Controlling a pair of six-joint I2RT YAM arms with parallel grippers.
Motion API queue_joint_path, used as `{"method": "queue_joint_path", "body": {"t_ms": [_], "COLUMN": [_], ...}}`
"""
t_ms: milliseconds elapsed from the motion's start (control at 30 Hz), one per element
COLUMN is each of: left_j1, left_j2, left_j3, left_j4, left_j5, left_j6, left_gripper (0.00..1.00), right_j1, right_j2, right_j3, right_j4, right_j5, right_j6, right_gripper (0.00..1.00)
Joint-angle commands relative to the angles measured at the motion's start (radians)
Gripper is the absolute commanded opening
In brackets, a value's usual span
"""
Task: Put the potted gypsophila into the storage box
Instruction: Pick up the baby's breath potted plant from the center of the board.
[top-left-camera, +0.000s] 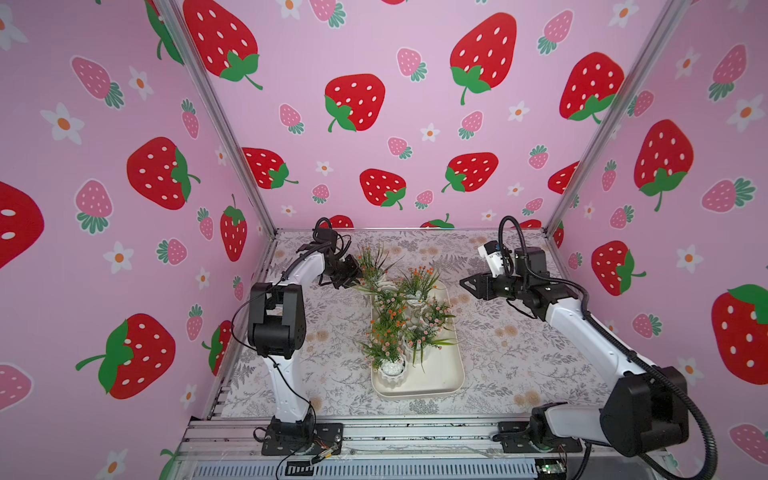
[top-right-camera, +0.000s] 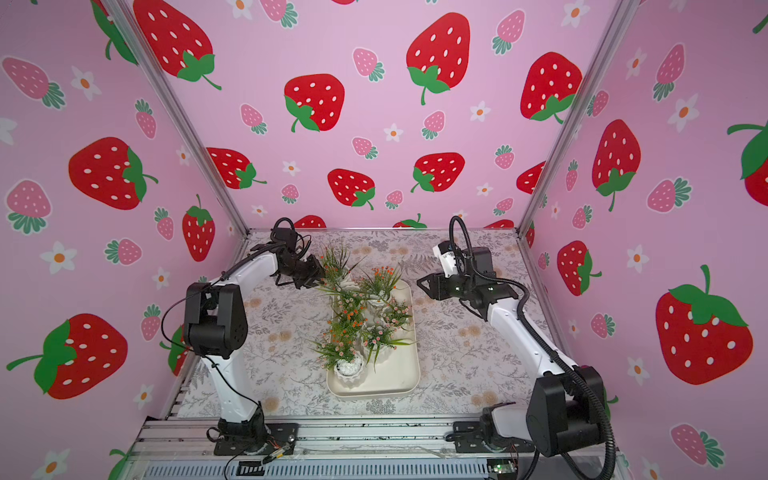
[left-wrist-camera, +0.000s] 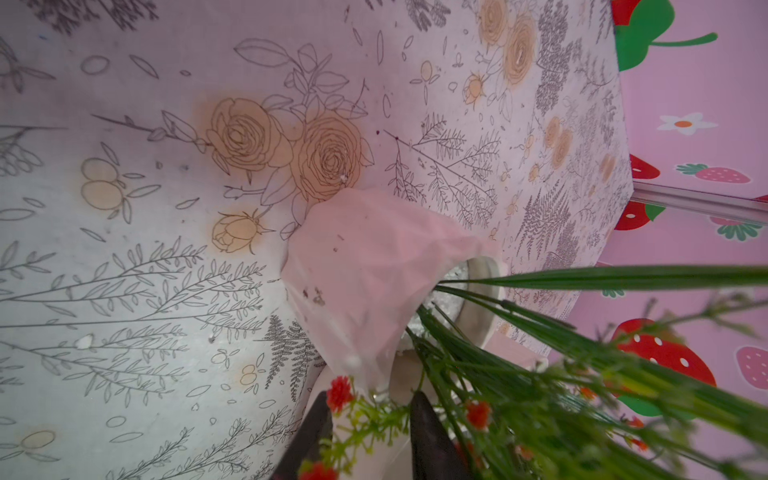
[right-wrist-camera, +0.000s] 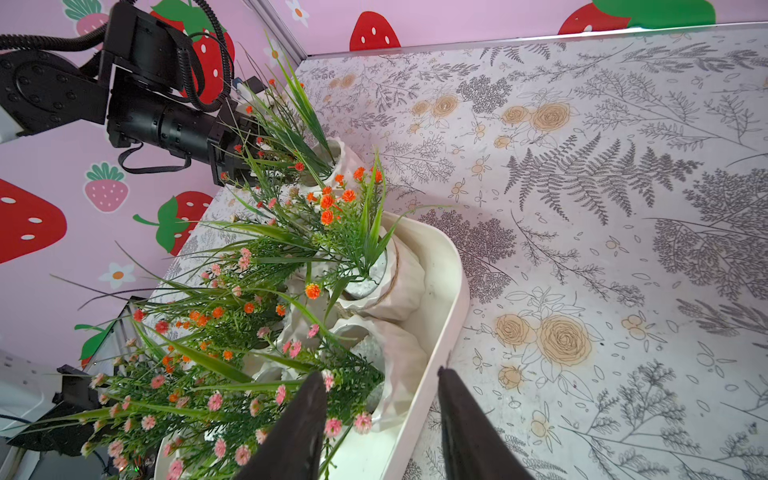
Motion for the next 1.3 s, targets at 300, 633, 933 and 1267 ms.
{"method": "queue_joint_path", "body": {"t_ms": [300, 633, 933, 1267], "left_j1": [-0.004, -0.003, -0.019, -0.031], "left_j2": [0.035, 0.060, 0.080, 0.106], "left_j3": [0.056, 0.046, 0.087, 0.134], "left_j4": [-0.006, 0.026, -0.060, -0.131], "left_j5": [-0.048, -0.038, -0.092, -0.108], "left_j6": [0.002, -0.004, 0.043, 0.085], "left_gripper": [0.32, 0.30, 0.26, 0.21], "right_j1": [-0.009, -0.009, -0.010, -0.014], "right_j2": [-0.001, 0.007, -0.005, -0.001], "right_j3": [-0.011, -0.014, -0.016, -0.016], "right_j4": [-0.005, 0.000, -0.002, -0.002], "right_j5": [-0.023, -0.034, -0.031, -0.032], "right_j6": [-0.020, -0.015, -0.017, -0.017], "right_gripper": [0.46, 0.45, 0.46, 0.45]}}
